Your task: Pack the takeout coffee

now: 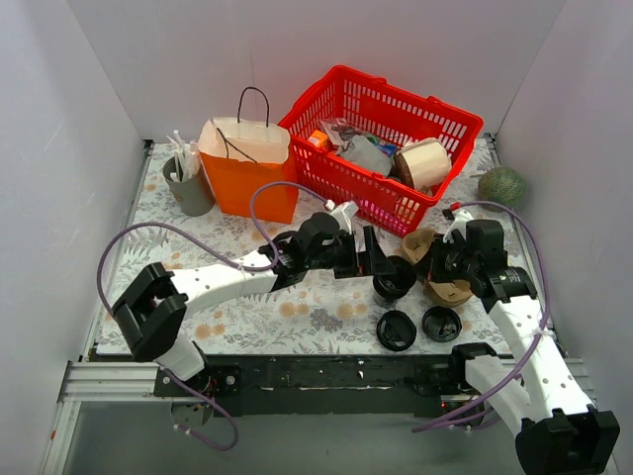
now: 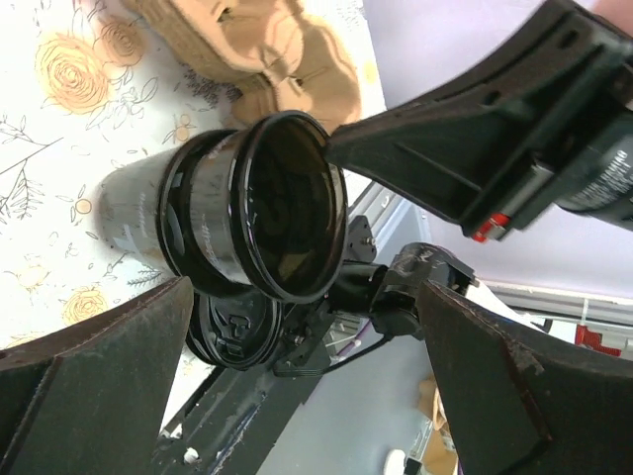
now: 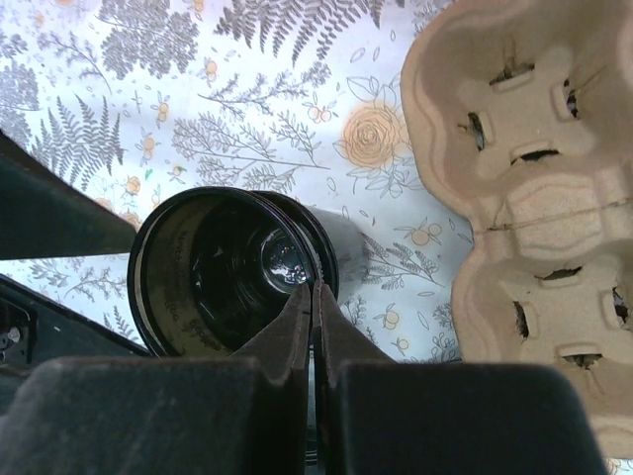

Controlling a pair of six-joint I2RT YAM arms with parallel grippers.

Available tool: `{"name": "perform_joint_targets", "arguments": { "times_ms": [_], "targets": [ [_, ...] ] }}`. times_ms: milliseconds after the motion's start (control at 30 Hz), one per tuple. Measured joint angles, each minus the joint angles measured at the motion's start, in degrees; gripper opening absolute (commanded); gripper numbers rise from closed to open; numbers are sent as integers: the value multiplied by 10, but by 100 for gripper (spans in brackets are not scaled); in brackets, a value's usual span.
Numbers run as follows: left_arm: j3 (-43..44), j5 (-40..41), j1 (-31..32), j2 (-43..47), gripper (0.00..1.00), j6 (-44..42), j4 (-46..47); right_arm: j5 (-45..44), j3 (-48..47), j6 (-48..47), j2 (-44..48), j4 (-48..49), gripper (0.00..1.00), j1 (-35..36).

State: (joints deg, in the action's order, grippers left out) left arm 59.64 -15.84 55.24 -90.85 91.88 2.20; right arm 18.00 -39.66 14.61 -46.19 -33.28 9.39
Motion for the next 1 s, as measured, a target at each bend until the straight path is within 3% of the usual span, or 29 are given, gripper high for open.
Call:
{"name": "perform_joint_targets", "arguments": {
  "times_ms": [300,733,1000],
  "targets": [
    [-77,35,0,101,98,-12,8,4,-14,7,2,-2,1,0],
    [-122,71,0,111,98,2,-13,7,-21,22,-7,-6,1,0],
    [-122,77,0,146,98,7,-21,-8,-118,15,8,-30,1,0]
  ]
}}
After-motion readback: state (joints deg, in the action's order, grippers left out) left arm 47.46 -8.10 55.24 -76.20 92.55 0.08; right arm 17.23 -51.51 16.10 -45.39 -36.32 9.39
